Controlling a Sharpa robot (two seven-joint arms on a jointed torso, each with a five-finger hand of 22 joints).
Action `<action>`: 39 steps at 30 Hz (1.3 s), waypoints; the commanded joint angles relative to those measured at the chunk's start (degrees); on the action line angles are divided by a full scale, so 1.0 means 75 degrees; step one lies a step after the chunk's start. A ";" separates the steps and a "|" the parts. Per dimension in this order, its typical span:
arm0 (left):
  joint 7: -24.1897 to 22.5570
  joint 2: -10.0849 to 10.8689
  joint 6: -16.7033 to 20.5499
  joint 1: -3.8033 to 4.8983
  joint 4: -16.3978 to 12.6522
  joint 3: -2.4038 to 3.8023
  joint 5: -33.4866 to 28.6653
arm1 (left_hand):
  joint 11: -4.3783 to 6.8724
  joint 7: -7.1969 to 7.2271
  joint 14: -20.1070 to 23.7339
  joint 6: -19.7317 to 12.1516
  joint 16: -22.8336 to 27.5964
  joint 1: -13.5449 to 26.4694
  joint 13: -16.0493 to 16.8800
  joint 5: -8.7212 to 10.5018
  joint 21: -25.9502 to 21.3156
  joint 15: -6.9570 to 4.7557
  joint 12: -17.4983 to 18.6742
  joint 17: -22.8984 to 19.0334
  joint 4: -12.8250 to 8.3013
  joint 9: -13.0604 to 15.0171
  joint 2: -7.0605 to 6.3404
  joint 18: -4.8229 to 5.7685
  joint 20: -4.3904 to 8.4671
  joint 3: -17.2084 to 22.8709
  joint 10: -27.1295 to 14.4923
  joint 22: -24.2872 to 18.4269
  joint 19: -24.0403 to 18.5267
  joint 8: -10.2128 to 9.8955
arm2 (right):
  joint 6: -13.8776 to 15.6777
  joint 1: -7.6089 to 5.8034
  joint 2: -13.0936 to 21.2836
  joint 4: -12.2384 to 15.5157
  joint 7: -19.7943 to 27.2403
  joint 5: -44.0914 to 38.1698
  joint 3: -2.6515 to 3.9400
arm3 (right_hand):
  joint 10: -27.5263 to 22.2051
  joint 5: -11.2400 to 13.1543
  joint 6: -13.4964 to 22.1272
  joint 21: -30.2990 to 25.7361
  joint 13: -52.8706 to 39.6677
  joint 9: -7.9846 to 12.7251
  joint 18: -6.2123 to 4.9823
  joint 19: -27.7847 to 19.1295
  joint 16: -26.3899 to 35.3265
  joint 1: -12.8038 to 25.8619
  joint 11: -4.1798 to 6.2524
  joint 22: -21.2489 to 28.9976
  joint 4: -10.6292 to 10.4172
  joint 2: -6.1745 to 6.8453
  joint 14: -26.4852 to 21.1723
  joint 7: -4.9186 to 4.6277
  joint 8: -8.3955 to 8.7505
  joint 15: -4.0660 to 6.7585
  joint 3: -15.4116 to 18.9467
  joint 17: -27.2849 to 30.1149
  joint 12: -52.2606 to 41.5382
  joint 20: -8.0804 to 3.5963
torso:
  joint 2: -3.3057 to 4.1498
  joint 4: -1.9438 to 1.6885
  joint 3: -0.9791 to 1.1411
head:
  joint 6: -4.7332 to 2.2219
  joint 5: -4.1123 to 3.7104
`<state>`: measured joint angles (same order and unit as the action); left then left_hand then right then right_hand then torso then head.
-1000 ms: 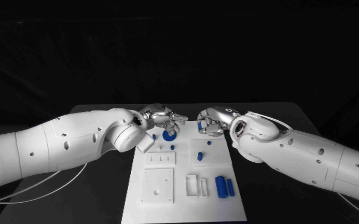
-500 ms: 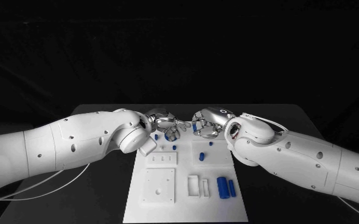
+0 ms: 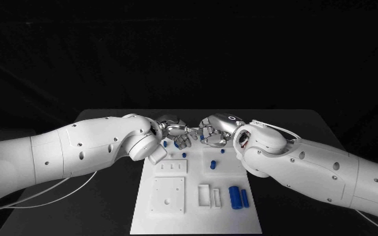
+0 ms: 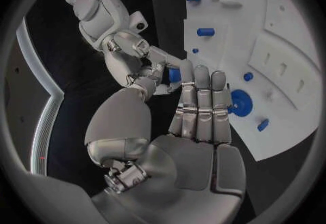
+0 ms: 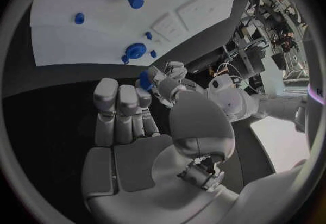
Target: Assemble the parts on the task board
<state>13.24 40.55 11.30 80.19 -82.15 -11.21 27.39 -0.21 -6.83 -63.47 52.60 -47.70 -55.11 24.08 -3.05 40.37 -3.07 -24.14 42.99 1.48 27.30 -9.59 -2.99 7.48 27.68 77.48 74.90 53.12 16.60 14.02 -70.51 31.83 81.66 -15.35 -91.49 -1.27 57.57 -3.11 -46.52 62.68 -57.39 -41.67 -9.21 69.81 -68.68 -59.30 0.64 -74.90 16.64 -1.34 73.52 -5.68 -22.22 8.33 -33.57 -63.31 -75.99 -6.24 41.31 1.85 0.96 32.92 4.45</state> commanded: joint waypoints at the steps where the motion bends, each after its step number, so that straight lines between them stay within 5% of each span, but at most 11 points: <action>1: 0.0098 -0.0035 -0.0075 0.0004 -0.0001 0.0004 0.0082 | -0.0013 0.0018 0.0053 0.0060 -0.0026 0.0000 0.0011 0.0031 0.0033 0.0023 -0.0055 -0.0011 0.0063 0.0015 -0.0032 -0.0058 0.0136 0.0002 -0.0056 0.0144 -0.0047 -0.0034 | -0.0072 0.0000 -0.0021 0.0040 -0.0088 -0.0142 0.0003 | -0.0207 0.0038 -0.1826 0.0009 0.0018 -0.0007 -0.0771 0.0080 0.0000 -0.0020 0.0253 -0.0078 0.0012 0.0040 0.0017 0.0270 0.0040 0.0036 -0.0067 0.0008 -0.0039 0.0002 | -0.0004 -0.0003 0.0000 | 0.0012 -0.0002; 16: 0.0098 -0.0052 -0.0133 0.0004 -0.0023 0.0004 0.0099 | -0.0011 0.0020 0.0067 0.0077 -0.0035 -0.0128 0.0040 0.0024 0.0062 0.0030 -0.0086 -0.0040 0.0059 0.0032 0.0111 -0.0063 0.0128 -0.0024 -0.0094 0.0145 -0.0086 -0.0032 | -0.0124 0.0000 -0.0118 0.0080 -0.0133 -0.0166 0.0002 | -0.0181 0.0039 -0.1857 -0.0011 0.0049 -0.0018 -0.0771 0.0113 0.0011 -0.0003 0.0254 -0.0058 0.0007 0.0088 0.0035 0.0271 0.0087 0.0037 -0.0170 0.0014 -0.0031 0.0012 | -0.0001 0.0007 -0.0002 | 0.0019 0.0007; 39: -0.0039 -0.0150 -0.0039 0.0002 0.0018 0.0006 0.0116 | 0.0005 0.0044 0.0042 0.0145 -0.0083 -0.0508 0.0081 0.0008 0.0154 0.0019 -0.0151 -0.0109 -0.0281 0.0055 0.0643 -0.0068 0.0131 -0.0172 -0.0103 0.0136 -0.0119 -0.0034 | -0.0259 0.0000 -0.0220 0.0077 -0.0165 -0.0172 -0.0008 | -0.0172 0.0039 -0.1870 -0.0019 0.0064 -0.0026 -0.0771 0.0129 0.0016 0.0014 0.0254 -0.0051 0.0004 0.0109 0.0042 0.0270 0.0113 0.0037 -0.0222 0.0017 -0.0027 0.0017 | 0.0003 0.0005 0.0005 | 0.0034 0.0010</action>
<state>14.22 39.74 11.09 80.12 -81.74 -11.27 28.52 -0.20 -6.63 -63.26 53.22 -47.93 -59.00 24.62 -3.05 41.26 -2.86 -25.03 42.21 -0.39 27.65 -5.14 -2.56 7.28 26.43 77.07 74.93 52.51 16.60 13.28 -70.54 30.38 82.08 -16.82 -92.11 -1.29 57.76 -3.11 -46.55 62.68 -56.97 -41.82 -9.21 70.32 -68.68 -59.07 0.84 -74.93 16.60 -1.10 73.89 -5.65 -21.73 8.08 -34.89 -63.25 -76.03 -6.14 41.34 1.89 0.94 33.17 4.53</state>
